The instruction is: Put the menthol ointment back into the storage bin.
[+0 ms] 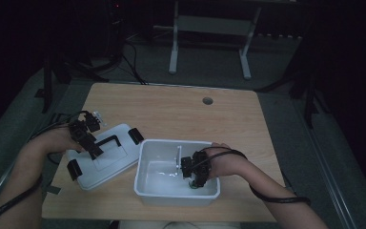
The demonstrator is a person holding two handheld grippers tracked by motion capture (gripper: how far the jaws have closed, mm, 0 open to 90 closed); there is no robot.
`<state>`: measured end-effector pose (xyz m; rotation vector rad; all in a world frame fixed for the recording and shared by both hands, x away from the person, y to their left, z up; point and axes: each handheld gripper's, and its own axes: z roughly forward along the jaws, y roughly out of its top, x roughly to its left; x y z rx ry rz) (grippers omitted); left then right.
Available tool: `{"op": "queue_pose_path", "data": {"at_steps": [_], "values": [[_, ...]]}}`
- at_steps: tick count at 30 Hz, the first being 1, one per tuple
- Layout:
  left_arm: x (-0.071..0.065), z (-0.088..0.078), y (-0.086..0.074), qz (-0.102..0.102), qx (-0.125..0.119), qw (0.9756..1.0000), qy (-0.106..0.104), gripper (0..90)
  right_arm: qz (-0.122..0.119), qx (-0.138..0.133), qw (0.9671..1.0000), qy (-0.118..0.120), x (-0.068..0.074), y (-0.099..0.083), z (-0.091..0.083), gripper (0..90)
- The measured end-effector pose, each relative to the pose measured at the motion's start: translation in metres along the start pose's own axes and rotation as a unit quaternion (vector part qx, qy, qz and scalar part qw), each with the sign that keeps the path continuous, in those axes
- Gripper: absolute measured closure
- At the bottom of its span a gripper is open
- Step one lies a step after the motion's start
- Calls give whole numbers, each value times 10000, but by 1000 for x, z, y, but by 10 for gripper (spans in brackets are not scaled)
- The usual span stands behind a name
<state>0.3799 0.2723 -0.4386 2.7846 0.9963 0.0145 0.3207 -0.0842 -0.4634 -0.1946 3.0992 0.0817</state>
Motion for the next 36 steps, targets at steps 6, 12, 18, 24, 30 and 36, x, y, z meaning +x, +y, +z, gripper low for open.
{"op": "queue_pose_path", "data": {"at_steps": [6,12,18,24,30,36], "values": [[0,1,0,-7,14,10000,-12,338,-16,109,9999,-10,-1,2,7,498],[0,3,0,-1,25,10000,-26,338,-22,267,9996,28,-1,4,12,498],[0,1,0,7,-5,10000,-24,338,-42,363,9993,-6,-2,5,15,496],[0,0,-2,-25,-5,10000,-25,337,4,353,9993,86,-2,4,11,489],[0,0,-1,-23,7,10000,-58,338,37,145,9998,161,-3,4,-5,446],[-1,-1,0,-31,-28,10000,-64,338,59,-136,9999,53,-4,-1,-27,436]]}}
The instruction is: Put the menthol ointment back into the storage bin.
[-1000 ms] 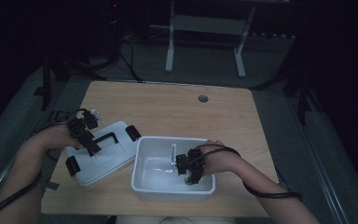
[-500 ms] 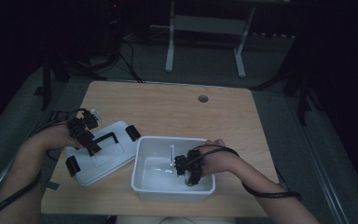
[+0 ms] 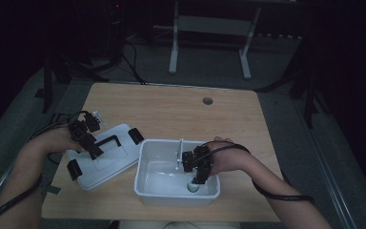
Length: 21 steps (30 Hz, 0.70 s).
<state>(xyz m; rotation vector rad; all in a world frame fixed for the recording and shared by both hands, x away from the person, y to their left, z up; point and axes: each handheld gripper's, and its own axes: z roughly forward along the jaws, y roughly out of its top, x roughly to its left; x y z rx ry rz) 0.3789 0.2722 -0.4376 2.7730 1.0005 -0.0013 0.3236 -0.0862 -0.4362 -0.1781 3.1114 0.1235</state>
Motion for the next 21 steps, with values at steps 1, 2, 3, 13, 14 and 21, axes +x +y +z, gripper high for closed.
{"op": "queue_pose_path", "data": {"at_steps": [1,2,3,13,14,21], "values": [[0,0,0,-12,-13,10000,-4,337,-17,-74,10000,-32,-1,-2,-4,436],[0,-1,0,-16,-27,10000,-14,337,26,-157,9999,-24,-1,-3,-9,429],[0,-1,0,-2,-51,10000,3,337,34,-358,9993,-71,-2,-7,-17,388],[2,2,1,33,-10,10000,-25,338,305,-981,9943,-283,-9,-34,-50,204],[2,3,1,38,1,10000,33,338,318,-1013,9939,-301,-9,-37,-53,185],[5,7,3,35,-69,9999,63,339,476,-1068,9907,-701,-12,-71,-67,178]]}}
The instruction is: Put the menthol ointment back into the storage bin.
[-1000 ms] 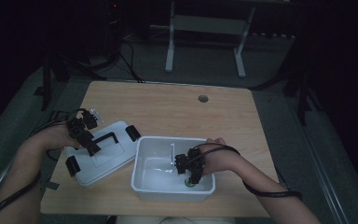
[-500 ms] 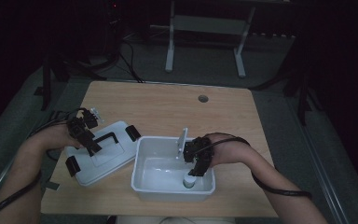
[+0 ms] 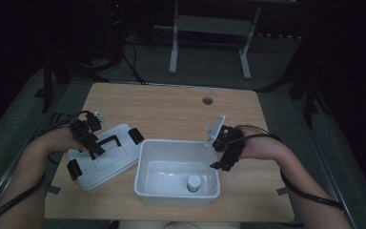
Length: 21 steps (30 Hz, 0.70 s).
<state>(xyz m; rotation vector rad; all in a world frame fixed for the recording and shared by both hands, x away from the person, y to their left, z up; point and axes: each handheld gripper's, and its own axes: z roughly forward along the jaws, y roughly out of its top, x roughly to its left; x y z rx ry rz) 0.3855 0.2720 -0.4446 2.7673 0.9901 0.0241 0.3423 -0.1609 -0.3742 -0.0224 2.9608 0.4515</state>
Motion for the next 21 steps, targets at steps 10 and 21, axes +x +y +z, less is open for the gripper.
{"op": "queue_pose_path", "data": {"at_steps": [10,21], "values": [[0,6,3,265,-50,9996,57,341,329,366,9988,-5,-6,-48,-6,170],[3,13,8,301,-333,9990,8,432,684,796,9944,134,-2,-96,11,170]]}}
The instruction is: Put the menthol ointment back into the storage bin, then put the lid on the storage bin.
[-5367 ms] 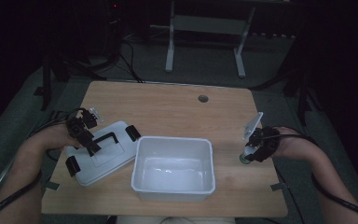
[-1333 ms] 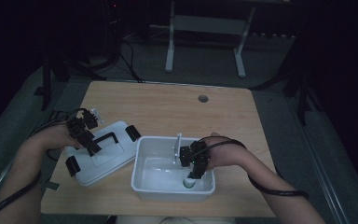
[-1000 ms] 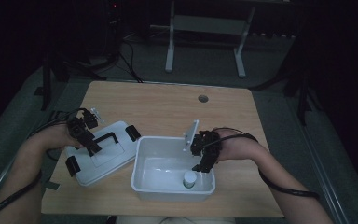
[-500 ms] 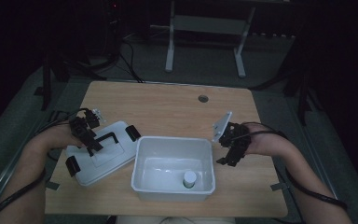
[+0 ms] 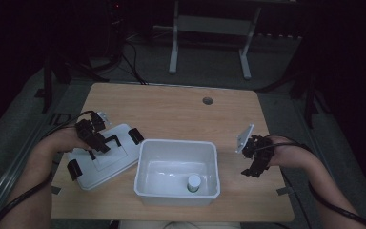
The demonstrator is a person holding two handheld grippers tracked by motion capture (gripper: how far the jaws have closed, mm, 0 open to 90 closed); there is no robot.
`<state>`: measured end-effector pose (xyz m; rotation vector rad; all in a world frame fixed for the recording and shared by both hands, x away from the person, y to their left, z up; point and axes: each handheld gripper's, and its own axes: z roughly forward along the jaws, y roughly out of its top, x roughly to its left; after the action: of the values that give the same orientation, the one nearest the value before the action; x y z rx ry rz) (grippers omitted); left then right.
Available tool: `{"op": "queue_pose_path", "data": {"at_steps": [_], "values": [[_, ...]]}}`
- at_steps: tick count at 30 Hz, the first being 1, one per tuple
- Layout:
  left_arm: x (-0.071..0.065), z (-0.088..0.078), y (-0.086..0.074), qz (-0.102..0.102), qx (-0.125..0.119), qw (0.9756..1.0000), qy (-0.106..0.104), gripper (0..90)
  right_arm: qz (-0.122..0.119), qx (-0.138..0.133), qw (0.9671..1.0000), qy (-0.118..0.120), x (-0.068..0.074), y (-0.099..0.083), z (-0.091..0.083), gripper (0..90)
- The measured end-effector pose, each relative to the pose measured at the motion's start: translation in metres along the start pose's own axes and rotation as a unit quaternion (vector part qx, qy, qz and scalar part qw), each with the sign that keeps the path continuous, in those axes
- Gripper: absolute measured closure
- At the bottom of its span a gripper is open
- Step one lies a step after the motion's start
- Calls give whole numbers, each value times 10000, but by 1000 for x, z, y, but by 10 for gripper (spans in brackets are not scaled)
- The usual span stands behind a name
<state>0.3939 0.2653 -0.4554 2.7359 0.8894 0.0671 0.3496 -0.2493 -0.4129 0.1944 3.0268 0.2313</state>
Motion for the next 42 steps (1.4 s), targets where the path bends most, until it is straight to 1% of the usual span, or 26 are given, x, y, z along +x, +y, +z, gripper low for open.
{"op": "queue_pose_path", "data": {"at_steps": [2,5,7,8,10,12,13,14,15,16,17,18,19,20,22,24,26,28,30,31,32,34,35,38,41,42], "values": [[0,2,2,74,89,9998,134,434,55,23,10000,-1,0,-5,4,170],[3,6,4,41,182,9994,279,434,177,25,9998,96,-1,-12,11,170],[5,10,4,8,192,9995,259,435,179,31,9998,121,0,-13,12,170],[6,14,5,34,252,9993,264,454,187,32,9997,141,0,-14,14,171],[6,18,5,14,319,9993,216,509,193,45,9996,179,0,-16,16,170],[7,24,5,31,363,9990,251,572,222,63,9995,201,0,-18,18,170],[8,25,5,24,349,9991,242,617,252,67,9995,201,0,-19,19,171],[8,27,5,0,284,9993,255,651,260,70,9994,202,0,-20,19,171],[9,27,5,-25,271,9994,213,752,297,74,9993,225,0,-22,20,171],[9,27,6,4,254,9995,182,752,297,74,9993,225,0,-22,20,171],[9,25,6,-13,235,9996,157,799,298,84,9993,231,0,-23,21,171],[9,25,7,-47,232,9997,63,813,319,108,9992,233,0,-24,22,171],[8,24,7,11,238,9997,57,824,325,111,9991,237,-1,-25,22,171],[7,24,7,28,276,9996,109,829,341,98,9991,234,-1,-26,23,171],[5,22,6,93,338,9993,133,832,392,65,9989,242,-1,-27,24,171],[4,18,4,74,365,9993,91,833,395,56,9988,266,0,-28,26,171],[3,11,0,-4,267,9996,83,834,390,69,9989,263,0,-29,28,171],[2,2,-2,-26,206,9997,102,834,376,72,9989,259,0,-30,29,171],[0,-8,-5,2,170,9998,66,834,428,37,9987,261,1,-30,28,171],[-1,-11,-6,-18,160,9999,61,834,439,3,9987,259,1,-31,28,171],[-2,-16,-7,25,179,9998,81,834,432,-7,9988,250,1,-31,28,171],[-3,-26,-10,-7,158,9998,112,834,446,-74,9987,231,2,-32,28,170],[-3,-31,-11,11,164,9998,124,833,440,-92,9987,230,2,-33,28,171],[-7,-47,-14,-9,117,9997,195,834,509,-132,9983,241,3,-37,29,171],[-8,-62,-14,-106,73,9996,253,833,590,-110,9979,259,2,-41,30,171],[-9,-67,-13,-108,65,9995,284,834,604,-111,9978,254,2,-42,30,170]]}}
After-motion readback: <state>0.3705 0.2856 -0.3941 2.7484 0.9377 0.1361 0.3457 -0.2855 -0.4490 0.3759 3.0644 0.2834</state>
